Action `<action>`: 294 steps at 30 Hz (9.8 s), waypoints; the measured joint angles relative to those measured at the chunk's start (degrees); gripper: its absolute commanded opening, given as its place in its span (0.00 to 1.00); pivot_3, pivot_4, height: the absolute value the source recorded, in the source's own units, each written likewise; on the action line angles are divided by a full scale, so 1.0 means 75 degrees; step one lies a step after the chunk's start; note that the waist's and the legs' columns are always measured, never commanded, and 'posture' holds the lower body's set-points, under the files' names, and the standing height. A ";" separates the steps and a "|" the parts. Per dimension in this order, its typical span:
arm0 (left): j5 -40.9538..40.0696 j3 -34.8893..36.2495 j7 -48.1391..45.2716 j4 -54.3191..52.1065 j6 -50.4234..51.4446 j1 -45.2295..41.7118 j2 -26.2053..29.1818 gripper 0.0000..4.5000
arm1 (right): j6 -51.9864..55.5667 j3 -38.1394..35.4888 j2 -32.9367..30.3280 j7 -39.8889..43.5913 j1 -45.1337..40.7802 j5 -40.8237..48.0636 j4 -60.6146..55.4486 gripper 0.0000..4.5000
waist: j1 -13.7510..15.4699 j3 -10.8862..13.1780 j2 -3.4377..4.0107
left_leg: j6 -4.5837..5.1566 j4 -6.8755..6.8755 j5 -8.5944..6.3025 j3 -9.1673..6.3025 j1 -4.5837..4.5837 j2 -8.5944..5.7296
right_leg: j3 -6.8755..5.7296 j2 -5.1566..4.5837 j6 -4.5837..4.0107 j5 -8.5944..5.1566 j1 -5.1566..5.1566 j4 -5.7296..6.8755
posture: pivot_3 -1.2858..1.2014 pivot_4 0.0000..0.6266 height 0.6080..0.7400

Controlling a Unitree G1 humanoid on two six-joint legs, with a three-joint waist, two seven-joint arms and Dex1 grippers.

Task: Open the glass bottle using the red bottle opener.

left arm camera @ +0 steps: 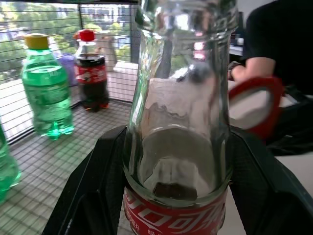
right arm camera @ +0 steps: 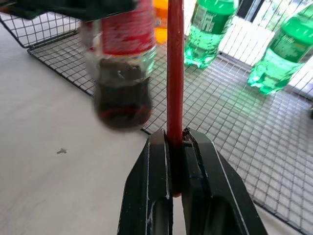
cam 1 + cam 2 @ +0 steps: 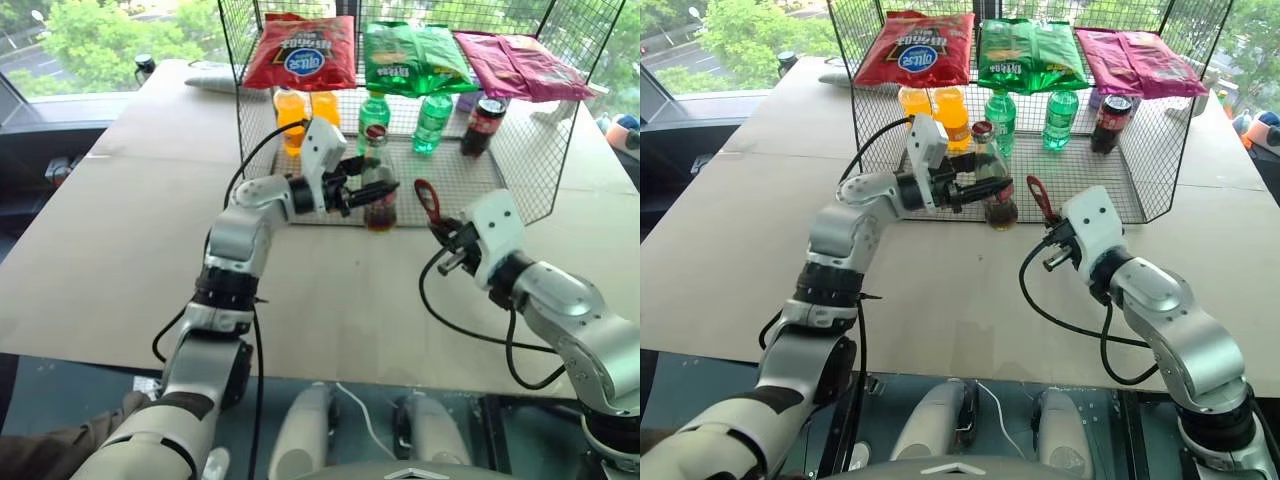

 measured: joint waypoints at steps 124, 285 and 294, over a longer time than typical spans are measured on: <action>-0.0103 -0.1002 -0.1468 0.0179 -0.0908 0.0346 0.0295 0.61 | -0.6347 0.2071 0.1606 -0.0987 0.1491 -0.8917 0.1842 0.00 | -0.0026 -0.0017 0.0007 | -0.0008 0.0021 0.0001 0.0031 0.0081 0.0029 | 0.0027 0.0004 -0.0001 -0.0040 0.0026 0.0047 | 0.52 0.24 1.00; 0.0061 -0.1054 -0.1459 0.0056 -0.1037 0.0627 0.0443 0.61 | -0.8194 0.1762 0.1195 -0.2145 0.1150 -0.8655 0.3229 0.00 | -0.0012 -0.0123 0.0044 | -0.0010 -0.0052 0.0002 0.0031 0.0098 0.0031 | 0.0022 0.0010 -0.0001 -0.0039 0.0052 -0.0043 | 0.52 0.24 1.00; 0.0132 -0.1057 -0.1450 0.0225 -0.1243 0.0601 0.0239 0.61 | -0.7914 0.1453 0.0569 -0.1212 0.1028 -0.8585 0.2641 0.00 | 0.0011 -0.0124 0.0043 | -0.0009 -0.0044 0.0001 0.0027 0.0095 0.0026 | 0.0021 0.0006 -0.0001 -0.0039 0.0056 -0.0043 | 0.52 0.24 1.00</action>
